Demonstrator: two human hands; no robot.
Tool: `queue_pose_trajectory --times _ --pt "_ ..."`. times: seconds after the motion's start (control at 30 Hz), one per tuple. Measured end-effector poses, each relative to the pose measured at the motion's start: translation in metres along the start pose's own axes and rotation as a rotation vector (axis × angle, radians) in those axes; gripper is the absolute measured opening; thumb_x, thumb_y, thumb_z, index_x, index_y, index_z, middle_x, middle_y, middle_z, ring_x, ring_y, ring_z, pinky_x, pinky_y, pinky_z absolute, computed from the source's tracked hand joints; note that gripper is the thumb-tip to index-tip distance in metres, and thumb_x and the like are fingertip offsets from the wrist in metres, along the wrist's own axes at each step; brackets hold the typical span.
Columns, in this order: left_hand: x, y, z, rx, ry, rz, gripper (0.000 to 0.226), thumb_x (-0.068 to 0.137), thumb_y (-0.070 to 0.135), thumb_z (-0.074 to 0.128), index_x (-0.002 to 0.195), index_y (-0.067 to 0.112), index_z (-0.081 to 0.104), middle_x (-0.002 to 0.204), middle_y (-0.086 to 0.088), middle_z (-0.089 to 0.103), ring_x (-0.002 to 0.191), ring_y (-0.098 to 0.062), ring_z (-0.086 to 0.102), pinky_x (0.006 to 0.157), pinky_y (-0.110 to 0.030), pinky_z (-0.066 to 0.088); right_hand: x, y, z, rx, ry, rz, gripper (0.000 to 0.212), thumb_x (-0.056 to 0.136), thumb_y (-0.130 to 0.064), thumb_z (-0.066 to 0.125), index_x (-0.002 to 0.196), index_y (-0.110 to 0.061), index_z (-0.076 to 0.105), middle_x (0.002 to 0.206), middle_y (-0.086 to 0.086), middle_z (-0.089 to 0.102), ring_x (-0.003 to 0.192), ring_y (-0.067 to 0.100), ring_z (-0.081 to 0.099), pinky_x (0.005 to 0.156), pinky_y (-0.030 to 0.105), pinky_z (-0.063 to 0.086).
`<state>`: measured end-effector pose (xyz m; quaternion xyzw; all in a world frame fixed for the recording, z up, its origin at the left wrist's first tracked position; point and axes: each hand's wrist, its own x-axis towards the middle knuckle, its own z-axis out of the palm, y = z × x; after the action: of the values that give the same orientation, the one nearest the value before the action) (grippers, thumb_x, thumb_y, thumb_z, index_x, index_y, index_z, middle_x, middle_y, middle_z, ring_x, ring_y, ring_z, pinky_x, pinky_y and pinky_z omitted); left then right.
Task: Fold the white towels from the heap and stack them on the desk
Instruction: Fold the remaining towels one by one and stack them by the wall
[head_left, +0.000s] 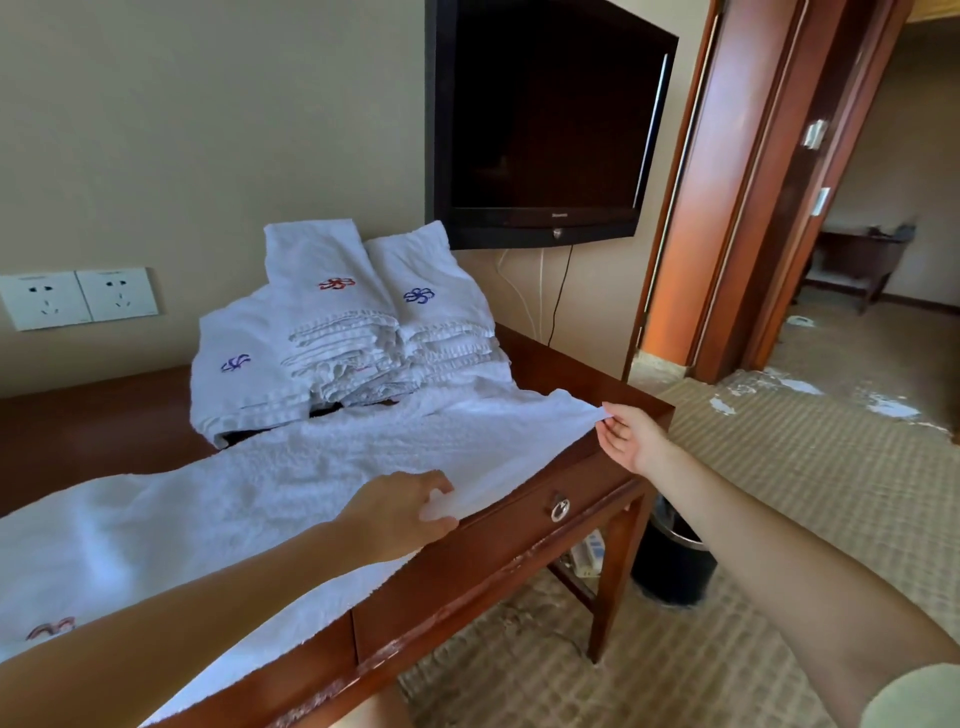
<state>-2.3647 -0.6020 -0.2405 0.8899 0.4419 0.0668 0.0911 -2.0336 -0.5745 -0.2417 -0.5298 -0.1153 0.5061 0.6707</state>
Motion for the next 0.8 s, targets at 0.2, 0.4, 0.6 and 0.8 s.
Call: queue_pose_trajectory --times 0.2,0.4,0.6,0.8 --pt "0.013 -0.029 -0.018 -0.374 0.003 -0.162 0.019 0.099 0.039 0.046 0.095 0.027 0.061 0.083 0.008 0.061 0.075 -0.011 0.060 0.061 -0.018 0.040 0.012 -0.011 0.050 0.116 -0.022 -0.084 0.012 0.090 -0.007 0.064 0.083 -0.004 0.055 0.080 0.007 0.054 0.072 0.014 0.058 0.046 0.018 0.053" --pt "0.004 -0.067 -0.057 -0.931 -0.541 -0.361 0.021 0.102 0.018 0.045 0.102 0.013 0.066 0.076 0.004 0.068 0.057 -0.007 0.060 0.058 -0.019 0.049 0.042 -0.021 0.098 -0.039 -0.017 -0.155 0.014 0.088 -0.005 0.067 0.083 -0.006 0.054 0.071 0.007 0.052 0.074 0.016 0.062 0.047 0.019 0.053" --pt "0.019 -0.120 -0.063 -1.008 -0.370 -0.469 0.036 0.091 0.040 0.060 0.106 0.009 0.070 0.087 -0.005 0.072 0.073 -0.012 0.064 0.066 -0.015 0.048 0.076 -0.006 0.118 -0.271 0.139 -0.143 0.016 0.086 -0.005 0.067 0.078 -0.007 0.054 0.075 0.009 0.056 0.065 0.017 0.062 0.063 0.028 0.056" --pt "0.035 -0.139 -0.015 -0.129 0.052 -0.434 0.027 0.097 0.041 0.048 0.076 0.024 0.052 0.075 0.007 0.057 0.068 -0.008 0.053 0.056 -0.021 0.036 0.089 0.028 0.114 -0.984 0.255 -0.288 0.020 0.089 -0.024 0.056 0.095 -0.009 0.067 0.087 0.003 0.064 0.083 0.022 0.065 0.079 0.034 0.057"
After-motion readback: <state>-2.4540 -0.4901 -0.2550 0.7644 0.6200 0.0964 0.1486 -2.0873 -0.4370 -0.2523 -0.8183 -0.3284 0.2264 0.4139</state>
